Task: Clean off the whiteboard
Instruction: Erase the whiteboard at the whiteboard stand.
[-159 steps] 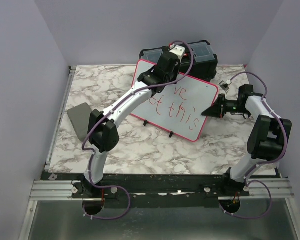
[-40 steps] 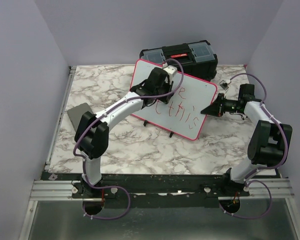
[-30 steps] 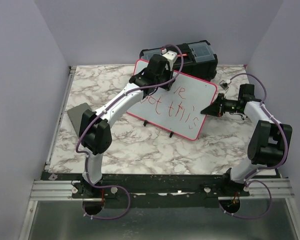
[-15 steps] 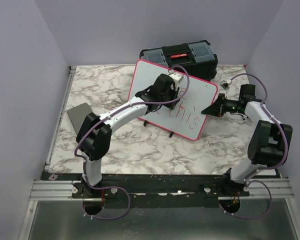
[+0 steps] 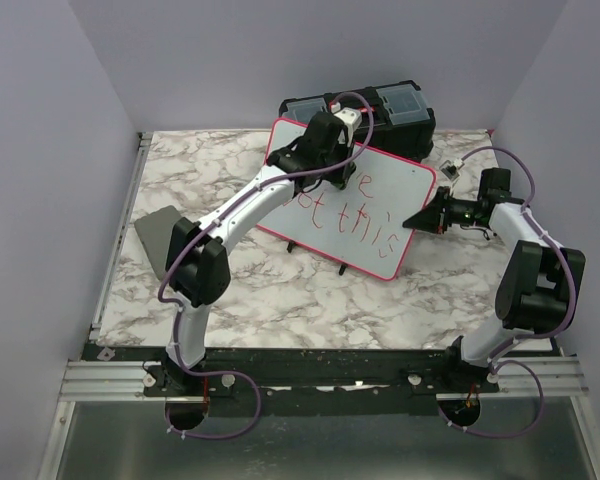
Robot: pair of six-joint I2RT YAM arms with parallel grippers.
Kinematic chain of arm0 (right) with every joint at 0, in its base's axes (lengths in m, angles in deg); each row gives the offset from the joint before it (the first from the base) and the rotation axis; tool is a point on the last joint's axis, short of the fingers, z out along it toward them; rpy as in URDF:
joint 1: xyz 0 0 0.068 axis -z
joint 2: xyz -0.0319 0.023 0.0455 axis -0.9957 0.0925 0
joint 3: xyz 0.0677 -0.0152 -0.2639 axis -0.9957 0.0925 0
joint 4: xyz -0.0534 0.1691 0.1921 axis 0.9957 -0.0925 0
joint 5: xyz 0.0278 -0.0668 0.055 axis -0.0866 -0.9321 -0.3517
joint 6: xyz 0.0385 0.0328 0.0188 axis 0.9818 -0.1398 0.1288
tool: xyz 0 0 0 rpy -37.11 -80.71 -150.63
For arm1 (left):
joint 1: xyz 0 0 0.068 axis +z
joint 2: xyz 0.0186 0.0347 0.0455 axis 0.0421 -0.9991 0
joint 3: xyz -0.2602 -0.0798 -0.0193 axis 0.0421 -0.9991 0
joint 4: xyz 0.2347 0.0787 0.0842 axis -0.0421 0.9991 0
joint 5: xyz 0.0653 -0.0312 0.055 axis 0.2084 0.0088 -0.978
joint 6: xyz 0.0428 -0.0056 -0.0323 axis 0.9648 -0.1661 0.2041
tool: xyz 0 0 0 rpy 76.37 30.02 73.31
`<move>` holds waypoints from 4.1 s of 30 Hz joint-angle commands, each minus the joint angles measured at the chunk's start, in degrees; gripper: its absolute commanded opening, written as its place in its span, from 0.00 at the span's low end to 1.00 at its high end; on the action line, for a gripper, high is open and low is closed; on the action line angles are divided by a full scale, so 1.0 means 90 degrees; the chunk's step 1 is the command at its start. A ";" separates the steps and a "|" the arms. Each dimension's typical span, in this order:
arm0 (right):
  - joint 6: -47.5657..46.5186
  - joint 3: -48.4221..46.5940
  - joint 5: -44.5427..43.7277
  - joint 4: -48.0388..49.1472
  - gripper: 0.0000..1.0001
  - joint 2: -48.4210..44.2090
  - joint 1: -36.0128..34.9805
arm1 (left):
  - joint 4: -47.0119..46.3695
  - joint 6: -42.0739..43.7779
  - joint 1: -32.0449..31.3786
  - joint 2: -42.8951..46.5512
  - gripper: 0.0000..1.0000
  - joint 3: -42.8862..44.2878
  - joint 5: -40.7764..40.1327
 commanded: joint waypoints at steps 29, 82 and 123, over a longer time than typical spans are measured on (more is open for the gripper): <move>-0.0370 -0.0111 0.0366 0.0008 0.01 -0.0225 -0.0035 | -0.0071 0.0092 -0.0268 -0.0579 0.00 0.0565 -0.0347; -0.0639 -0.0208 0.0441 -0.0284 0.01 -0.0176 -0.0030 | -0.0912 0.0276 -0.0394 0.0277 0.00 -0.1498 -0.0489; -0.0710 -0.0228 0.0460 -0.0351 0.01 -0.0156 -0.0030 | -0.0793 0.0769 -0.0311 0.0338 0.00 -0.1255 -0.0817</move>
